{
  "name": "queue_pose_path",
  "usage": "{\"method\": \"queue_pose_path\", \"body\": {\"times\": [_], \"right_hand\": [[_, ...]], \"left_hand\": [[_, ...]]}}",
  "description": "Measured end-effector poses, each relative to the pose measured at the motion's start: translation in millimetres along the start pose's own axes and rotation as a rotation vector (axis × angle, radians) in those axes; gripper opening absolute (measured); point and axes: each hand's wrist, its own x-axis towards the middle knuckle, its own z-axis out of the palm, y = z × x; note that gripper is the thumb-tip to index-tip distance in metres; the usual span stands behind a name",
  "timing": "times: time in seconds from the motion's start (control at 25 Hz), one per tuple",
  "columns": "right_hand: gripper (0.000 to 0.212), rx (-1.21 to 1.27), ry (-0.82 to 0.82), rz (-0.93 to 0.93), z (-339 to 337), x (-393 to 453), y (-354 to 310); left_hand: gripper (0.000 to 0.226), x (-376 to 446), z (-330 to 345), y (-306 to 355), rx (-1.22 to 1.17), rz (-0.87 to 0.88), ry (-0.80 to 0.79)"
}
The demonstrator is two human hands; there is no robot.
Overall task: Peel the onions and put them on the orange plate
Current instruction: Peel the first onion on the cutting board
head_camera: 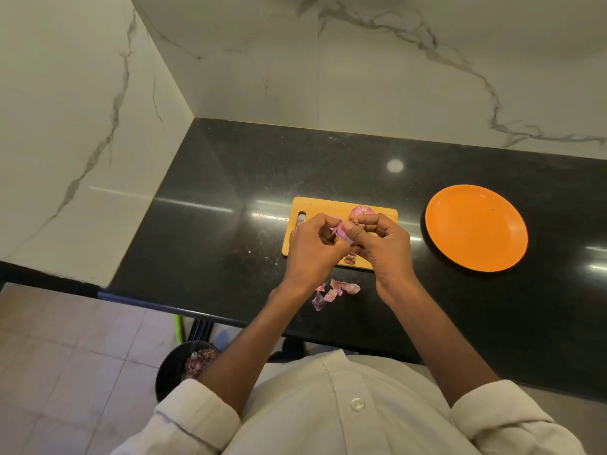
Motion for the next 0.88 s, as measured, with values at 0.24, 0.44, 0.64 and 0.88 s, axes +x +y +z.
{"method": "queue_pose_path", "body": {"times": [0.24,0.44,0.64,0.88], "right_hand": [[0.013,0.064,-0.062,0.024,-1.5,-2.9,-3.6],[0.018,0.242,-0.087,0.146,-7.4,-1.5,-6.4],[0.027,0.253,-0.101,0.167,-3.7,-4.1,-0.3],[0.02,0.505,-0.105,0.336,-7.3,0.8,5.8]], "left_hand": [[0.009,1.4,-2.9,-7.2,-0.269,-0.114,0.062],[0.023,0.8,-9.4,-11.5,-0.611,-0.311,-0.027],[0.034,-2.6,-6.4,-16.9,-0.573,-0.207,-0.092],[0.006,-1.5,-5.9,-19.9,-0.767,-0.376,0.076]]}}
